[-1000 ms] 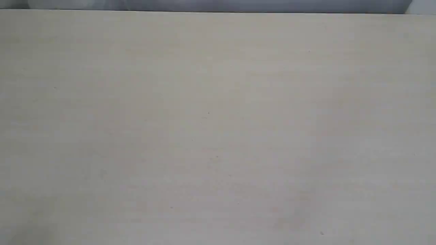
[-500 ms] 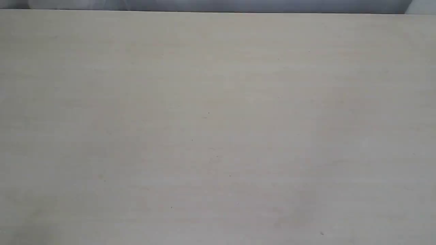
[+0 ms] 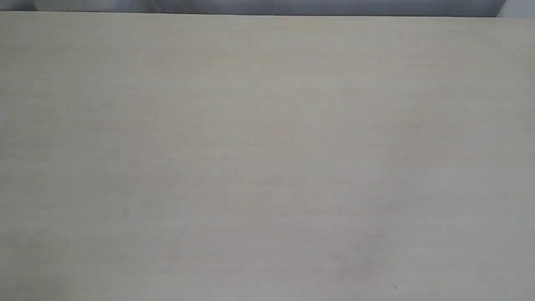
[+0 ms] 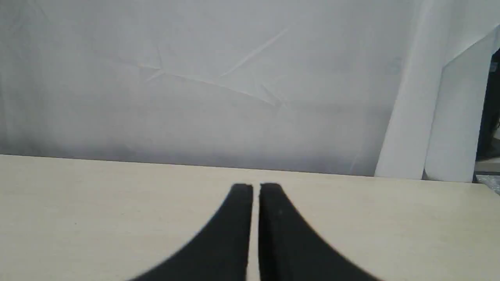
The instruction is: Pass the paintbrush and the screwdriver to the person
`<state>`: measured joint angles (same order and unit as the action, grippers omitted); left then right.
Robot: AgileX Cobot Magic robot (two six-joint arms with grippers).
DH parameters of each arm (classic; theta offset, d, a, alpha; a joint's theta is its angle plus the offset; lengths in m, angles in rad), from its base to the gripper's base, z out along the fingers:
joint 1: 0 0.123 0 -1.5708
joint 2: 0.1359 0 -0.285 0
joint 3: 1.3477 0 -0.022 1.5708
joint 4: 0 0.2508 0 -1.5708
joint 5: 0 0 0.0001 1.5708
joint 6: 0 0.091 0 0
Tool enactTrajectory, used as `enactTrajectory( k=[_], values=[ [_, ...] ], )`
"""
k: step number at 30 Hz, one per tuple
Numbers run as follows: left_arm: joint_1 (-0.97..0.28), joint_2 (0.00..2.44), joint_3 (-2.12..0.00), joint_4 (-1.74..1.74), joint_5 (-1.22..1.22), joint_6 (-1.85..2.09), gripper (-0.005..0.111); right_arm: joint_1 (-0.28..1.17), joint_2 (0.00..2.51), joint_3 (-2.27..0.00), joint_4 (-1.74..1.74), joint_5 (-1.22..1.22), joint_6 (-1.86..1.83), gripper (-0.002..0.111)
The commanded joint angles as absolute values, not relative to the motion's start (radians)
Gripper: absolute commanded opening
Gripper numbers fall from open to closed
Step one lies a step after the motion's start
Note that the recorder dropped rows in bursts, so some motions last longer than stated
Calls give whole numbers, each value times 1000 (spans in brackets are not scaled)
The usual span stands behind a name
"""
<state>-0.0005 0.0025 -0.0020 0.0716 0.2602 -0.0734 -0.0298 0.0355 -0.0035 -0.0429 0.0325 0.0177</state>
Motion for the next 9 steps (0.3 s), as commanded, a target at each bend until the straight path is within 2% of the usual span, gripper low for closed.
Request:
enactTrajectory(
  k=[1, 9],
  values=[
    [-5, 0, 0, 74, 250, -75, 0, -32, 33, 0, -38, 33, 13, 5],
    [-5, 0, 0, 67, 250, -75, 0, -32, 33, 0, -38, 33, 13, 5]
  ],
)
